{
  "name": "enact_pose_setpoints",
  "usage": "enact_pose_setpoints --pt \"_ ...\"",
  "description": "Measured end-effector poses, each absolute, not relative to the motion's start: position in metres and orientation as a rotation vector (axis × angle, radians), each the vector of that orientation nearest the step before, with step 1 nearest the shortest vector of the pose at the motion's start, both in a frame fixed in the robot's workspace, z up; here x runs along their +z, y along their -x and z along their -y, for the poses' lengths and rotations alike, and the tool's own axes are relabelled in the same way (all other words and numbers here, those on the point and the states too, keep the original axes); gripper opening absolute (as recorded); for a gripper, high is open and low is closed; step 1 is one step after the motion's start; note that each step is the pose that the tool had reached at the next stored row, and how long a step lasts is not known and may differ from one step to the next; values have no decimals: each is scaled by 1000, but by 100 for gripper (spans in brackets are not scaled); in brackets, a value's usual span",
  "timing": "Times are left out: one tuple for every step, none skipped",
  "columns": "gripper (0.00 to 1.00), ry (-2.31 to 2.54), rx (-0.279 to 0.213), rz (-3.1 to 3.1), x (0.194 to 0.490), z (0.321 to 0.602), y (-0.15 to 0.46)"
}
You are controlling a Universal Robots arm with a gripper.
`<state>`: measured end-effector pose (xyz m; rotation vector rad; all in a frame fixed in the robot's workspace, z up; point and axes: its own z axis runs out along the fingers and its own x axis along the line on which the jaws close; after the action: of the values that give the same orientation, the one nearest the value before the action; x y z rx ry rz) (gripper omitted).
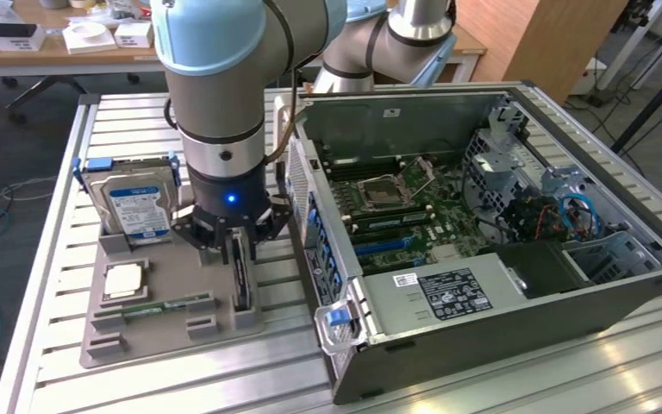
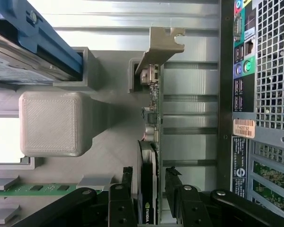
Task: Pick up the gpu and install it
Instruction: 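Pick up the gpu and move the gpu toward the slot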
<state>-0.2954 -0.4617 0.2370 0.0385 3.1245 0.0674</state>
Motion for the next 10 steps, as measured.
enact_pose_setpoints --pt "41 -43 67 -3124 237 462 295" --pt "41 -44 67 -3124 237 462 295" --pt "41 -44 67 -3124 237 462 295" --pt "41 -45 67 -3124 237 462 295" --pt "41 -46 67 -3124 237 461 296" --pt "41 -47 67 -3124 237 460 296" --pt "41 -48 67 -3124 237 460 296" --pt "41 -48 67 -3124 237 460 296" --pt "41 -48 67 -3124 237 460 296" --pt "41 -48 67 -3124 237 460 296"
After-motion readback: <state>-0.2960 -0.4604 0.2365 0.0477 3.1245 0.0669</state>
